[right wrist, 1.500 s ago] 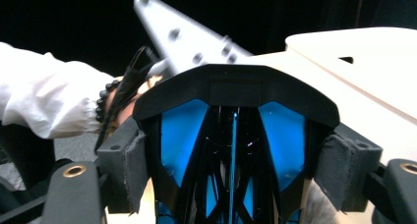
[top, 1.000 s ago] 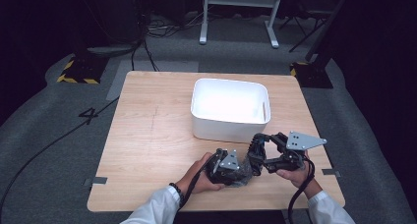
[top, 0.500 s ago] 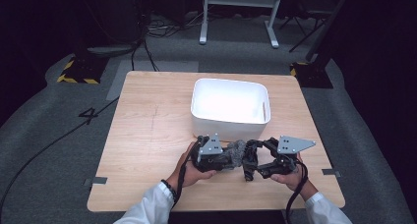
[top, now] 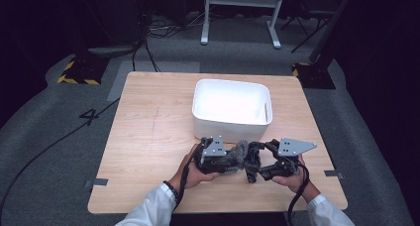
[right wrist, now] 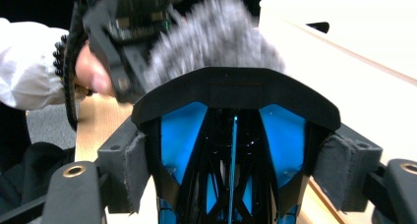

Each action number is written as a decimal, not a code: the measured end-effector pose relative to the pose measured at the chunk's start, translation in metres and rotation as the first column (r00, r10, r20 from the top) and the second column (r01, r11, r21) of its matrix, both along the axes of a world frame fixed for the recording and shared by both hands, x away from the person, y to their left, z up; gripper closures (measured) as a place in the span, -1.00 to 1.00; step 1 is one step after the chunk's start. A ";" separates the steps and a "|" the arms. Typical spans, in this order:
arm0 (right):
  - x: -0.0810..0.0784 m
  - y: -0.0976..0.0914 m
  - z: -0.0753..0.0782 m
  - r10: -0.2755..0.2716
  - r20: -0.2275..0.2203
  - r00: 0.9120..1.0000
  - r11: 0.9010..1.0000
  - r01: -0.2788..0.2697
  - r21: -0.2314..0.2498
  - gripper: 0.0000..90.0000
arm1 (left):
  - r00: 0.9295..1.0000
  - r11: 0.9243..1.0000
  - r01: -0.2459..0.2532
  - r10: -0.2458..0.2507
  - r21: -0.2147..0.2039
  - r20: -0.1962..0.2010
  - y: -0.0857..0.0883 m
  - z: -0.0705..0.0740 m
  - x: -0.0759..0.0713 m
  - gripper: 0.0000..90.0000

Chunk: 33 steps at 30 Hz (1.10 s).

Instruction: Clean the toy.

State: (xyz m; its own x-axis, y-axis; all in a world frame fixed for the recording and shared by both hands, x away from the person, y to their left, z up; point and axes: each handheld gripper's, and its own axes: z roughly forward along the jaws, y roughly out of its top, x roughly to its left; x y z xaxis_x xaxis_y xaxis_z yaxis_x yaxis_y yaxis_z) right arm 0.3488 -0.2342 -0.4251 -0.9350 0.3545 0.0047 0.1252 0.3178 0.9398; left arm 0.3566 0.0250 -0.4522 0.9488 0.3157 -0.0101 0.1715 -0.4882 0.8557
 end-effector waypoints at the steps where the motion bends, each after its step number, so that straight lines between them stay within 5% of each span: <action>1: 0.000 -0.001 0.000 0.000 0.001 1.000 1.000 0.000 0.003 -0.44 | 1.000 1.000 0.007 -0.007 0.031 -0.007 -0.004 -0.004 0.000 0.52; 6: -0.003 -0.002 0.005 0.005 0.011 1.000 1.000 -0.005 0.019 -0.44 | 0.997 0.990 0.073 -0.069 0.119 -0.037 -0.020 -0.021 -0.003 0.52; 10: -0.003 -0.004 0.005 -0.002 0.009 1.000 1.000 0.002 0.016 -0.44 | 0.994 0.985 0.108 -0.103 0.136 -0.041 -0.025 -0.023 -0.007 0.52; 12: -0.002 -0.005 0.004 -0.006 0.002 1.000 1.000 0.006 0.019 -0.44 | 0.994 0.987 0.106 -0.102 0.121 -0.038 -0.023 -0.021 -0.007 0.52; 16: -0.002 -0.005 0.003 0.008 -0.009 1.000 1.000 -0.008 0.027 -0.43 | 0.999 0.999 0.041 -0.040 0.027 -0.034 -0.011 -0.009 -0.003 0.52; 20: -0.004 0.001 0.001 0.025 -0.012 1.000 1.000 -0.025 0.016 -0.44 | 0.999 0.998 -0.027 0.025 -0.062 -0.023 0.001 0.001 0.003 0.52; 28: -0.005 0.006 0.002 0.043 -0.012 0.999 0.999 -0.042 0.032 -0.44 | 0.999 0.997 -0.053 0.052 -0.053 -0.015 -0.008 -0.004 0.007 0.53; 33: -0.006 0.007 0.004 0.060 -0.008 0.998 0.997 -0.059 0.053 -0.44 | 0.998 0.999 -0.044 0.044 0.002 -0.049 -0.020 -0.017 0.010 0.53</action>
State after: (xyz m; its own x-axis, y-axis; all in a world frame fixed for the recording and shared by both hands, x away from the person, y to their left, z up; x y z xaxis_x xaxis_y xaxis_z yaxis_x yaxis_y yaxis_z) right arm 0.3429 -0.2275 -0.4209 -0.9542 0.2974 0.0306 0.1164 0.2753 0.9543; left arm 0.3665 0.0046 -0.4693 0.9325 0.3569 -0.0559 0.2346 -0.4805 0.8450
